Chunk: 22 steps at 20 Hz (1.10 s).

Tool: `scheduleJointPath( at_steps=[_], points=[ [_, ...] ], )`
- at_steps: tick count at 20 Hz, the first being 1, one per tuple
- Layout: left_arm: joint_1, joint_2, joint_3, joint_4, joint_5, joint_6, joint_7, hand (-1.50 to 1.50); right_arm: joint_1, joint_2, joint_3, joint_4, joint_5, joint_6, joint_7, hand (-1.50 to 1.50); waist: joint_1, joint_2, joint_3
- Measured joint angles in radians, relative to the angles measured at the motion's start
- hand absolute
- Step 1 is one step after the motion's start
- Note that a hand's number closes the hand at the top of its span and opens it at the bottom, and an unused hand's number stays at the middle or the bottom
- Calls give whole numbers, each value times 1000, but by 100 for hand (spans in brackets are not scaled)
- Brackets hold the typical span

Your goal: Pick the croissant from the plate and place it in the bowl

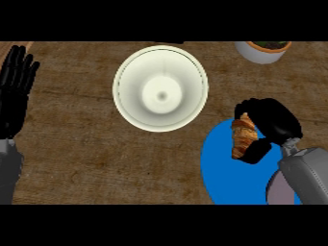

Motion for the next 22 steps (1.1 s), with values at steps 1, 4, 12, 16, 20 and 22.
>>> scheduleJointPath(
  at_steps=[1,4,12,16,20,22],
  points=[
    [-8,-1,-4,-1,1,-3,-1,0,-35,-26,-6,18,-9,12,-46,150,12,5,1],
    [-28,-10,-19,-4,2,-9,0,0,-129,-104,-33,84,-37,38,-182,150,37,16,3],
    [-54,-24,-39,1,-3,-8,4,0,-353,-256,-162,290,-134,17,-522,150,56,23,5],
    [-63,-25,-44,7,-9,-6,7,0,-454,-290,-221,398,-213,39,-701,150,56,19,5],
    [-75,-33,-48,19,-18,6,9,0,-558,-306,-267,502,-288,51,-833,150,46,15,3],
    [-75,-36,-51,21,-24,13,13,0,-605,-305,-280,556,-327,61,-866,150,42,10,2]
  ],
)
